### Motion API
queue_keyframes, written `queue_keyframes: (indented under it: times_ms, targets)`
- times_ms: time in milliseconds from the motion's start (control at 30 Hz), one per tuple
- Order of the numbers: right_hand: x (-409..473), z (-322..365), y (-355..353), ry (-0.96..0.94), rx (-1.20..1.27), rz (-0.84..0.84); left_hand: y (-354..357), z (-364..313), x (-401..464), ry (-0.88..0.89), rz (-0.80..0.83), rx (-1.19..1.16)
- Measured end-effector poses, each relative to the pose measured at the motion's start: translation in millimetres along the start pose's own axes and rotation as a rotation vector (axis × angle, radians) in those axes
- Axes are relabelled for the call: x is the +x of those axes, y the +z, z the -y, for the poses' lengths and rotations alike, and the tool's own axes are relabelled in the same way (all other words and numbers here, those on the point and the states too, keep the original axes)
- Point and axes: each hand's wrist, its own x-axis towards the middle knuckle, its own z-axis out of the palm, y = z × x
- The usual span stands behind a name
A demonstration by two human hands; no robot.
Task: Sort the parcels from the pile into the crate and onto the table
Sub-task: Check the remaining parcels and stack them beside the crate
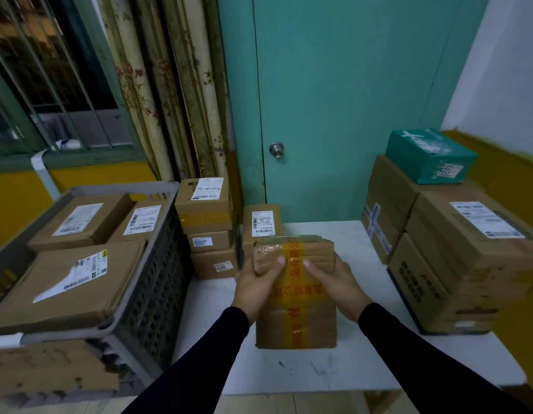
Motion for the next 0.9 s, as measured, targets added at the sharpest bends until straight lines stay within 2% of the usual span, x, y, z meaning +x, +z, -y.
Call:
queue_keyframes:
  times_ms: [167, 367, 733, 833, 900]
  targets:
    - [-0.7, 2.4, 2.6, -0.040, 0.024, 0.050, -2.1, -2.0, 1.5, 0.035, 0.019, 0.005]
    - [-2.0, 0.0, 8.6, -0.042, -0.009, 0.011, -0.1, -1.7, 3.6, 0.039, 0.002, -0.005]
    - [0.4, 5.5, 9.2, -0.052, 0.014, 0.038, -2.0, -5.6, 3.2, 0.063, -0.015, 0.019]
    - [-0.7, 19.6, 6.8, 0.015, 0.040, 0.087, -12.4, -10.4, 2.3, 0.079, -0.037, -0.034]
    - [3.7, 26.9, 3.9, -0.009, -0.013, 0.114, -20.8, -17.3, 4.2, 0.059, -0.050, -0.136]
